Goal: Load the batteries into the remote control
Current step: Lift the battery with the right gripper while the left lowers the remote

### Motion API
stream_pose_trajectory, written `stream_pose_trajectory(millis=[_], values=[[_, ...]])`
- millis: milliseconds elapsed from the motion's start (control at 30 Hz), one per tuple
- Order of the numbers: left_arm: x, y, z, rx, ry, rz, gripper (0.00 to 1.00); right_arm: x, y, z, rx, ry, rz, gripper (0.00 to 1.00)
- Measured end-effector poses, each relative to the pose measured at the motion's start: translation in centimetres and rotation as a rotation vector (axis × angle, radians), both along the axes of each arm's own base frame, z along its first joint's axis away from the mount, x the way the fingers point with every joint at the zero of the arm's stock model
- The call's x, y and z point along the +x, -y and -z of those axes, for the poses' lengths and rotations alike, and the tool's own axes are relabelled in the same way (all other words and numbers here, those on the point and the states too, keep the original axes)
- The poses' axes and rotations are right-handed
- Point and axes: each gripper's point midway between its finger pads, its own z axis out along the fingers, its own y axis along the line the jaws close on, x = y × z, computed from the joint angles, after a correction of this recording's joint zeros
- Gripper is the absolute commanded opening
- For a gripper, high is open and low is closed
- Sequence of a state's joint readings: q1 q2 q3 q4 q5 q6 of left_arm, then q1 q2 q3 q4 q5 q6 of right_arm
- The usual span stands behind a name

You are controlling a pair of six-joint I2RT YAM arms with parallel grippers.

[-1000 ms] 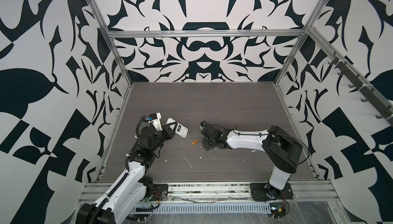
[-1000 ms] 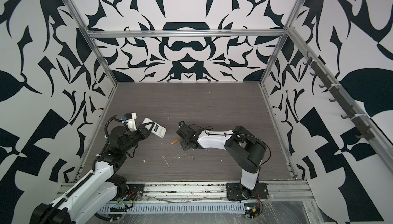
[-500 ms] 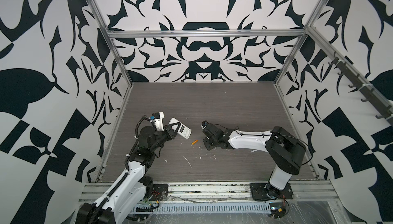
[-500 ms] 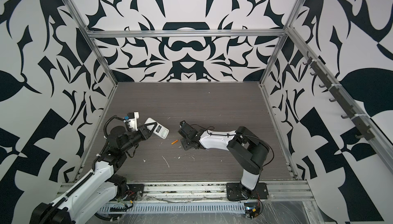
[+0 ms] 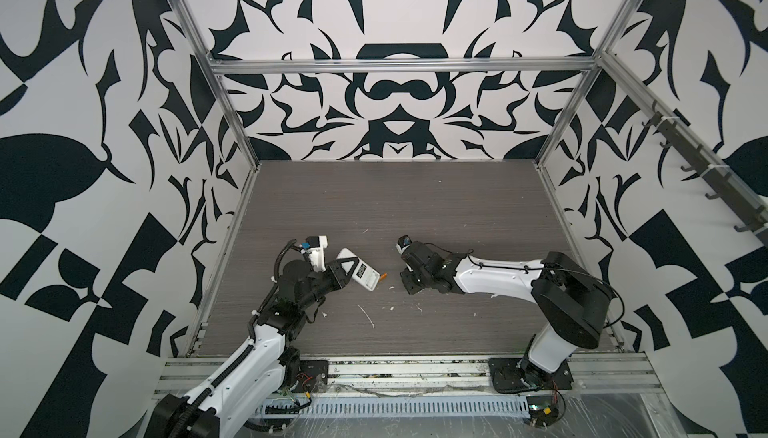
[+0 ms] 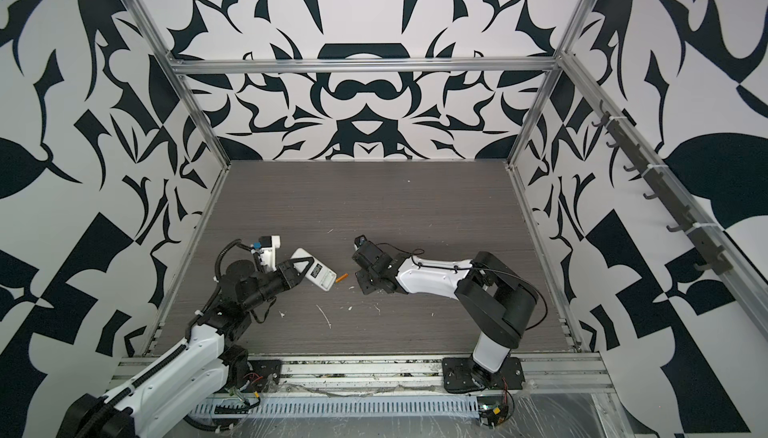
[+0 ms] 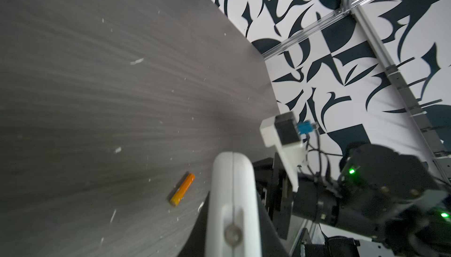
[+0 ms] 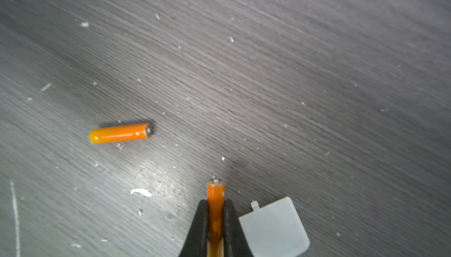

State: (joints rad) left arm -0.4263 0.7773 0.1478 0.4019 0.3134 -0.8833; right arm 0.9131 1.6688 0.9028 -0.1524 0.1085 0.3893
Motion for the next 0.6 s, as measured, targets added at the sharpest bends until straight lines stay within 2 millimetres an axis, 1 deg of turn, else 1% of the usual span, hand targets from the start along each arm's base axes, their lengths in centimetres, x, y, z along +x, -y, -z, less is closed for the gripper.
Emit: stream_pose_trajectory(millis=[67,167,400,600], values=[[-0.9,0.5,1.4,0.01,-0.032,-0.002,0.09,0.0,-0.1,-0.5,0.014,0.01,0.0,0.0],[-1.8,0.9,2.6,0.023,-0.055,-0.024,0.09,0.0,-0.1,-0.8,0.025,0.017,-0.001,0.0],[-2.1,1.1,4.0,0.049,-0.089,-0.116,0.1,-0.3,0.6,-1.1,0.035,0.026,0.003,0.0],[-2.8,1.4,5.7,0.09,-0.127,-0.177,0.11,-0.4,0.7,-2.1,0.057,0.044,0.003,0.0]])
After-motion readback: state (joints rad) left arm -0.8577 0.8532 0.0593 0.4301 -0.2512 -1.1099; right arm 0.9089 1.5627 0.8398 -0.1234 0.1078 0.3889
